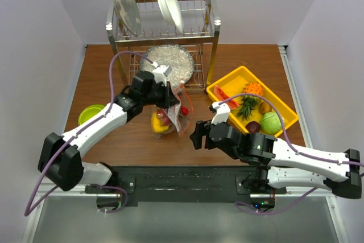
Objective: Open the zip-top bag and remove the fake food
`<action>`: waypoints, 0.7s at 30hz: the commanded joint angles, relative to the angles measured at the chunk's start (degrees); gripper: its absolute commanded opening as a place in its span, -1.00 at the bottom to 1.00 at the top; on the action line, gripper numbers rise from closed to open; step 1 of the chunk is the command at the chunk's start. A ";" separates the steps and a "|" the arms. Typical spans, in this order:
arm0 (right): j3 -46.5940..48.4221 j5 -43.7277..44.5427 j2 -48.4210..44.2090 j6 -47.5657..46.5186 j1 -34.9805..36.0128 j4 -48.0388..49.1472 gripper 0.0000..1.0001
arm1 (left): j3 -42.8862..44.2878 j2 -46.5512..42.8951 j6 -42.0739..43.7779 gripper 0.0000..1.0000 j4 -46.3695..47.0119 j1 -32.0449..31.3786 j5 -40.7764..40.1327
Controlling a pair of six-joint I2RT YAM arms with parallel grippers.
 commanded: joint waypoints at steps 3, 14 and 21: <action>4.73 -5.78 -0.06 -4.20 -7.98 3.28 0.45 | -0.13 0.51 -3.25 -1.00 4.73 -3.30 -1.58; -3.62 -23.51 8.55 -2.71 -19.60 19.46 0.05 | 0.75 2.44 -5.18 -1.00 6.13 -6.81 -3.60; -4.85 -25.79 16.11 -4.82 -20.04 24.56 -0.10 | 0.49 2.88 -6.06 -1.00 6.92 -8.74 -4.66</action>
